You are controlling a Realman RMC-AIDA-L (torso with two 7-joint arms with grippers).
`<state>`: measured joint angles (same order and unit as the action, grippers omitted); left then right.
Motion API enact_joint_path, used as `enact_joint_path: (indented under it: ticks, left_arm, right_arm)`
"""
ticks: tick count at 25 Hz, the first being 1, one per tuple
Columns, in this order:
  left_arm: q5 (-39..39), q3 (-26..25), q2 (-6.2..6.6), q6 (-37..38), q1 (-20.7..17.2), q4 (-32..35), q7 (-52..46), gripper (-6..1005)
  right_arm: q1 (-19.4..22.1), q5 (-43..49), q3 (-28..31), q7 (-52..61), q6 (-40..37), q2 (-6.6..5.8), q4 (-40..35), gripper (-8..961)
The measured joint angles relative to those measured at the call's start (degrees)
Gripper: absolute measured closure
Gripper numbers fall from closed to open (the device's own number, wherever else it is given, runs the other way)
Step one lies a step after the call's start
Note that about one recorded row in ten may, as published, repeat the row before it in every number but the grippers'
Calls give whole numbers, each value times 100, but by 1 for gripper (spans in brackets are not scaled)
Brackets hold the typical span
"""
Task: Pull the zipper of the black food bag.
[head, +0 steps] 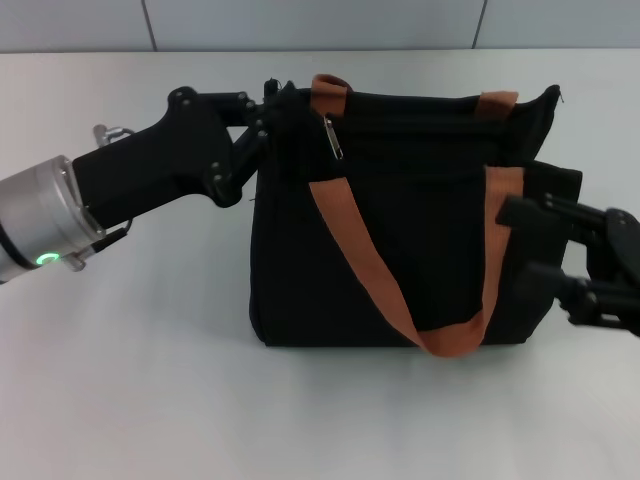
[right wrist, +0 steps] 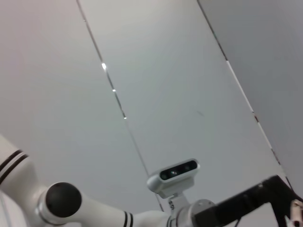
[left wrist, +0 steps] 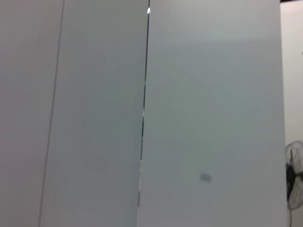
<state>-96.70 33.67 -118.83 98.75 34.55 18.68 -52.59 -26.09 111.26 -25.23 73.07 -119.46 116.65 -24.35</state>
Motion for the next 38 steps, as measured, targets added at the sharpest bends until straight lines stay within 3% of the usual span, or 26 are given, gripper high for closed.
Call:
enact_joint_path:
  ticks: [8,15,21,28,31,38]
  left_arm:
    - [34,5,-35,-161,496,-465,42,980]
    - [205,-39,-35,-542,705,-676,53,979]
    - [404,-48,-35,-861,729,-764,53,979]
    - [434,-57,-8,-457,430,-586,54,979]
    - [438,-46,-11,-434,345,-535,81,979]
    - [441,-55,-22,-351,292,-555,135,978]
  right_arm:
    - [-181,-202,47,320,511,-7,-27,128]
    - [-379,-419,34,670,1047,23,-34,129]
    - [-617,-419,10,744,1436,150,1,129]
    - [-881,-393,-33,1368,1746,216,10,130]
    - [-975,-368,-174,2108,1732,140,-42,130]
    - [-1290,-362,-627,4252,1716,-297,-71,131]
